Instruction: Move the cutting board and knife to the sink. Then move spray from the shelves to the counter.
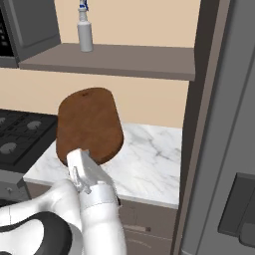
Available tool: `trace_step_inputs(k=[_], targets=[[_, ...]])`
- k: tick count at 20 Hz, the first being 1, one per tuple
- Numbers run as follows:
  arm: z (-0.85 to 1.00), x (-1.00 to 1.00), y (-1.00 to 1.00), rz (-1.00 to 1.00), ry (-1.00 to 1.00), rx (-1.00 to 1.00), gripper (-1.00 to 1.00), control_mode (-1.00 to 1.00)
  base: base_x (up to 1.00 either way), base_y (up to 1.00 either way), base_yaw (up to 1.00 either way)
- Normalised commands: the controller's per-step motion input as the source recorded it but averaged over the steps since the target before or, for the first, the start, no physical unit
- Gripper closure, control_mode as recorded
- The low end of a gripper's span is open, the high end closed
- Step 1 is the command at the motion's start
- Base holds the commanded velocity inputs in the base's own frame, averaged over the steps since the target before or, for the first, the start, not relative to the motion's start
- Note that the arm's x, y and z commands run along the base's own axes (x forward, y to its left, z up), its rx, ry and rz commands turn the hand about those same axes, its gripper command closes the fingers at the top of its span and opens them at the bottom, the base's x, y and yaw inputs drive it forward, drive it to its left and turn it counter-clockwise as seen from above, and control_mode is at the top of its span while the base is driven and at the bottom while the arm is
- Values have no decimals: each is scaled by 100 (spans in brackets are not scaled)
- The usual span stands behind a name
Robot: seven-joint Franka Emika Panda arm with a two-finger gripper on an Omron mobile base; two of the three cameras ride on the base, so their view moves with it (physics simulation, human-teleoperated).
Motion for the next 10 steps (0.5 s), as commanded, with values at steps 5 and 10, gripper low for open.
trace_step_inputs(k=[5,10], targets=[[100,-52,-2,27,14,-13,100,-100,0,0,0],[85,-61,-5,31,10,-10,100,-100,0,0,0]])
